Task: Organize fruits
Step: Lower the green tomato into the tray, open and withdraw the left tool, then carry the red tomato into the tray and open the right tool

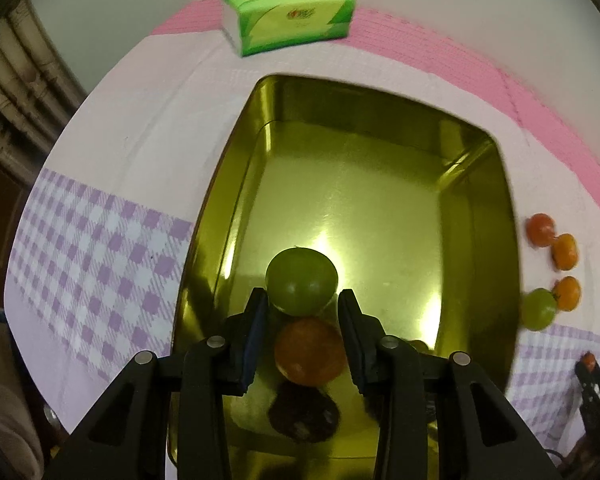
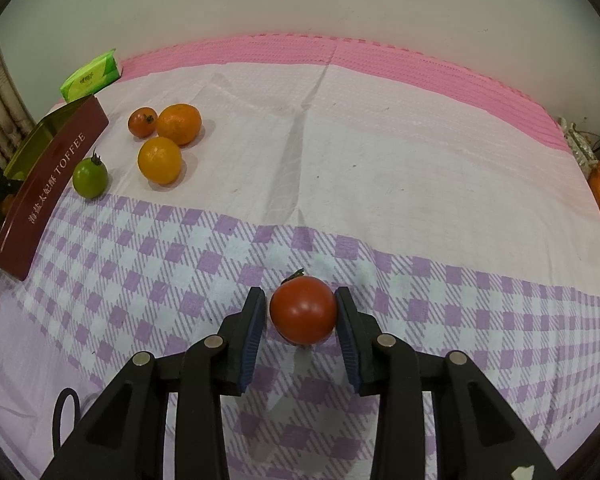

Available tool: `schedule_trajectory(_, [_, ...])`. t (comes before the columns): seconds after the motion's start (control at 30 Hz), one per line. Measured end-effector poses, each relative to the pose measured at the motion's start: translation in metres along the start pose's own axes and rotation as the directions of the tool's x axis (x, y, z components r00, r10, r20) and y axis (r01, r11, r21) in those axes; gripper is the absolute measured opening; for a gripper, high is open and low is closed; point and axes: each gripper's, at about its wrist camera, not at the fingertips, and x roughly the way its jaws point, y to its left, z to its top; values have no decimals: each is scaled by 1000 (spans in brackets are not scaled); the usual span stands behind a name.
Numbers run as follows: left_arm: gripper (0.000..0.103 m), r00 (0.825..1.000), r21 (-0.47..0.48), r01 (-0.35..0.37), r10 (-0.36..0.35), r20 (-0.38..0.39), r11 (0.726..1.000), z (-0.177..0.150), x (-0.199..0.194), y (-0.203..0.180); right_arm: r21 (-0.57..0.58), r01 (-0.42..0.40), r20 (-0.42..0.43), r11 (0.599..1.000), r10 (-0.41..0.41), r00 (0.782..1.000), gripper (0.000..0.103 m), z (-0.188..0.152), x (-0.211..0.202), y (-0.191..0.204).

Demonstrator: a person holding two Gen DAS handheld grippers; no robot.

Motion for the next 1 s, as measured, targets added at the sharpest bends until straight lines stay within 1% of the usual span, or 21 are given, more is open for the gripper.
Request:
schedule_trajectory(0.03, [40,1000,7,3,-3,10,1000,0,-5,-2,-1,1,-1,1000,-1,1000,34,0,0,-1])
schedule_trajectory(0.07, [47,1000,11,5,-5,21,1000,0,-10,-3,4,-1,0,1000,1,1000,34,0,0,-1])
schedule_trajectory(0.13, [54,999,18,1,-2,49,1000,-2,-20,-5,3,-1,-2,1000,1,1000,34,1,0,-2])
schedule_trajectory(0.2, [56,998,28,2,-3,66,1000,-4,-29,-8,2,1,-4,1000,-1,1000,34,0,0,-3])
schedule_trajectory(0.3, [56,997,34,26,-28,76,999,-9,-40,-8,-2,0,-9,1000,0,1000,34,1,1,-3])
schedule_trajectory(0.4, [63,993,46,19,-24,113,999,-18,-54,-5,-2,2,-8,1000,-2,1000,34,1,1,-2])
schedule_trajectory(0.47, [71,989,43,17,-23,147,999,-23,-62,-1,-3,2,-12,1000,-2,1000,35,1,1,-3])
schedule_trajectory(0.6, [72,983,29,22,-27,181,999,-29,-74,9,-3,2,-14,1000,-2,1000,35,2,1,-2])
schedule_trajectory(0.8, [74,981,-16,-23,26,192,1000,-38,-79,24,-1,5,-16,1000,-5,1000,35,1,0,-2])
schedule_trajectory(1.0, [76,980,-30,-45,50,193,999,-47,-79,36,-5,3,-19,1000,-3,1000,34,3,1,-2])
